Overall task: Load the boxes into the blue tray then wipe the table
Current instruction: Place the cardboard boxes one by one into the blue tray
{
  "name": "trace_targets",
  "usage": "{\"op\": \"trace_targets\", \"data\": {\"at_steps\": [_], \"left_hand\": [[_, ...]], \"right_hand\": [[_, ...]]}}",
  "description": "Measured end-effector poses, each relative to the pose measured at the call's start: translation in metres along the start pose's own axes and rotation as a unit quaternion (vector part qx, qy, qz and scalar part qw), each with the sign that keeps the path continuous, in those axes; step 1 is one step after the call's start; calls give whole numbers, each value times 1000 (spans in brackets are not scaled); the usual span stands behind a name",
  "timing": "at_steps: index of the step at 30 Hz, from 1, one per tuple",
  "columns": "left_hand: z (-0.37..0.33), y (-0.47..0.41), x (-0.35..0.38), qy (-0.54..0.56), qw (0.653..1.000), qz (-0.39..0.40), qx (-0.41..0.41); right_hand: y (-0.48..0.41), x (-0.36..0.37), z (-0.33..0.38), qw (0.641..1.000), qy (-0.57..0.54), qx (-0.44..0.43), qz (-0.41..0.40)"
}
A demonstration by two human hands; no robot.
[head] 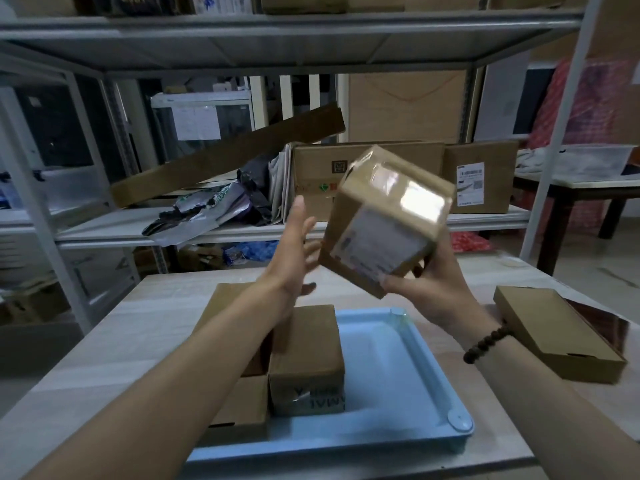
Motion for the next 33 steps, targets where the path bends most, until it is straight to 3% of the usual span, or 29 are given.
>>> {"op": "trace_targets", "data": {"at_steps": [2, 3, 4, 7, 10, 13, 14, 15, 17, 18, 21, 26, 29, 31, 33], "left_hand": [[14, -7, -8, 63, 990, 48, -119], [19, -8, -10, 81, 981, 83, -156], [22, -8, -11, 85, 973, 116, -178], [21, -1, -9, 51, 968, 180, -169], [20, -2, -13, 46, 979, 159, -117], [17, -5, -18, 53, 989, 124, -53], [14, -6, -18, 56, 991, 119, -29], [10, -5, -18, 59, 991, 119, -9], [4, -5, -17, 61, 990, 124, 20], [3, -5, -16, 57, 990, 124, 21], [4, -5, -17, 23, 995, 102, -5], [20, -3, -30, -45, 989, 6, -141], [25, -2, -33, -151, 973, -29, -170], [20, -2, -29, -276, 951, -55, -126], [9, -2, -19, -461, 883, -75, -48]], "right_hand": [[1, 3, -2, 989, 108, -89, 45], [7, 9, 13, 961, 216, -166, 47], [9, 9, 17, 950, 246, -188, 43], [15, 9, 15, 908, 291, -289, 80], [17, 8, 3, 904, 305, -291, 71], [9, 1, -9, 957, 236, -164, 20], [8, 1, -16, 990, 126, -67, 21], [8, 3, -18, 1000, 7, 4, 22], [9, 12, -15, 977, -182, 97, 48], [10, 16, -9, 966, -221, 117, 70], [11, 31, 4, 968, -184, 128, 109], [19, 49, -21, 946, -82, 293, 107], [33, 67, -39, 922, -4, 358, 148], [38, 72, -51, 915, 40, 378, 135], [37, 73, -52, 919, 80, 367, 124]]}}
Point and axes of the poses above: each hand's wrist, its own y-axis away from the middle knuckle, its own x-axis out of the palm, z = x × y, the point moved 5 cm from there along -y, towards the middle knuckle, and after that the axes turned 1 degree about -x, right-handed, at the moved point
